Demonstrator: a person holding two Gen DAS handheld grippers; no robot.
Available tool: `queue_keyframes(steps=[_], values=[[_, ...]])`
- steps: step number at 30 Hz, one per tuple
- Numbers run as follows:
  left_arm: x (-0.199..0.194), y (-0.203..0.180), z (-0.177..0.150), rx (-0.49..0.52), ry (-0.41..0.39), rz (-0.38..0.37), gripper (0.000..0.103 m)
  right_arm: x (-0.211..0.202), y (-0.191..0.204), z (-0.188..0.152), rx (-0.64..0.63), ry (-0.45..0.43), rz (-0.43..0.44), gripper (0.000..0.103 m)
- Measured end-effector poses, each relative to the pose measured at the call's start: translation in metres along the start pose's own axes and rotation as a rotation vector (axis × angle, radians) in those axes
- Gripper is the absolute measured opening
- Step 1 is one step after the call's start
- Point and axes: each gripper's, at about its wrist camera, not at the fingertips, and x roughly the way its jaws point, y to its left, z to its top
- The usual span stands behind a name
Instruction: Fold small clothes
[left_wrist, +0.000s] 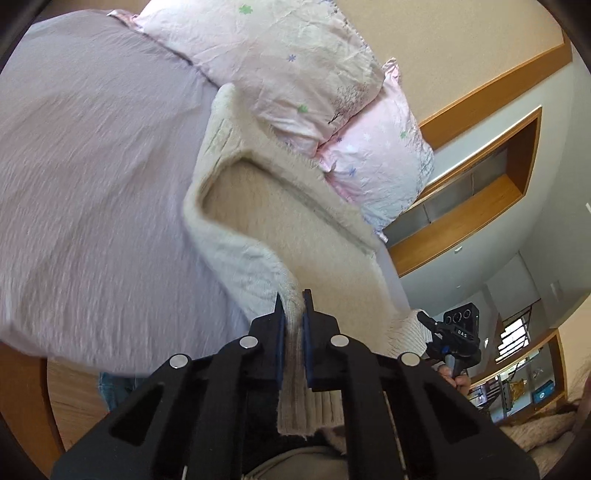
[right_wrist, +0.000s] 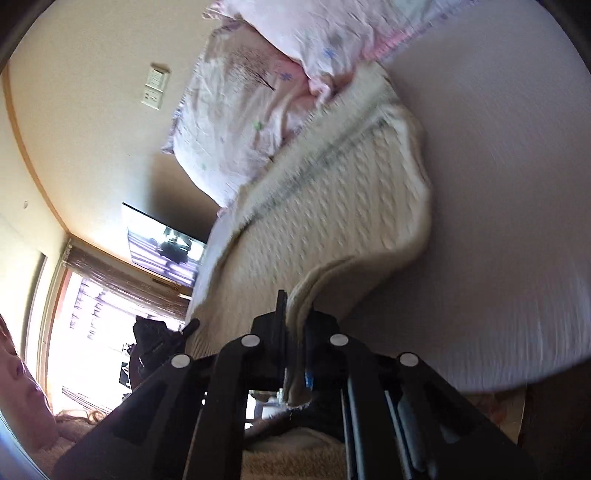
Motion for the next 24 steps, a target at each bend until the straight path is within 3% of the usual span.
queue_keyframes(steps=[5, 7, 10, 11, 13, 14, 15, 16, 17, 18, 19, 21, 24], values=[[0.028, -0.01, 0.11, -0.051, -0.148, 0.004, 0.007, 0.035, -0.001, 0.104, 0.023, -0.223, 0.015, 0.007], [0.06, 0.001, 0.153, -0.129, -0.177, 0.038, 0.007, 0.061, -0.027, 0.137, 0.119, -0.296, -0.073, 0.007], [0.118, 0.031, 0.194, -0.215, -0.148, 0.161, 0.007, 0.101, -0.073, 0.16, 0.333, -0.341, -0.212, 0.011], [0.135, 0.038, 0.203, -0.215, -0.122, 0.214, 0.007, 0.108, -0.084, 0.163, 0.372, -0.351, -0.246, 0.017], [0.153, 0.05, 0.209, -0.258, -0.076, 0.233, 0.008, 0.115, -0.092, 0.171, 0.373, -0.377, -0.273, 0.044], [0.153, 0.052, 0.209, -0.279, -0.072, 0.217, 0.01, 0.113, -0.091, 0.175, 0.349, -0.4, -0.276, 0.066], [0.148, 0.051, 0.209, -0.276, -0.085, 0.203, 0.025, 0.108, -0.087, 0.178, 0.315, -0.435, -0.3, 0.082], [0.14, 0.047, 0.208, -0.25, -0.106, 0.196, 0.06, 0.103, -0.082, 0.179, 0.276, -0.476, -0.319, 0.088], [0.129, 0.042, 0.204, -0.221, -0.138, 0.198, 0.078, 0.097, -0.078, 0.179, 0.234, -0.509, -0.319, 0.096], [0.117, 0.037, 0.199, -0.187, -0.178, 0.217, 0.093, 0.093, -0.075, 0.179, 0.2, -0.523, -0.305, 0.097], [0.108, 0.034, 0.196, -0.158, -0.192, 0.236, 0.093, 0.091, -0.074, 0.178, 0.177, -0.524, -0.286, 0.097], [0.102, 0.034, 0.193, -0.108, -0.142, 0.243, 0.091, 0.093, -0.073, 0.181, 0.153, -0.507, -0.251, 0.1], [0.111, 0.046, 0.185, -0.112, -0.026, 0.248, 0.076, 0.097, -0.065, 0.179, 0.12, -0.481, -0.224, 0.1]])
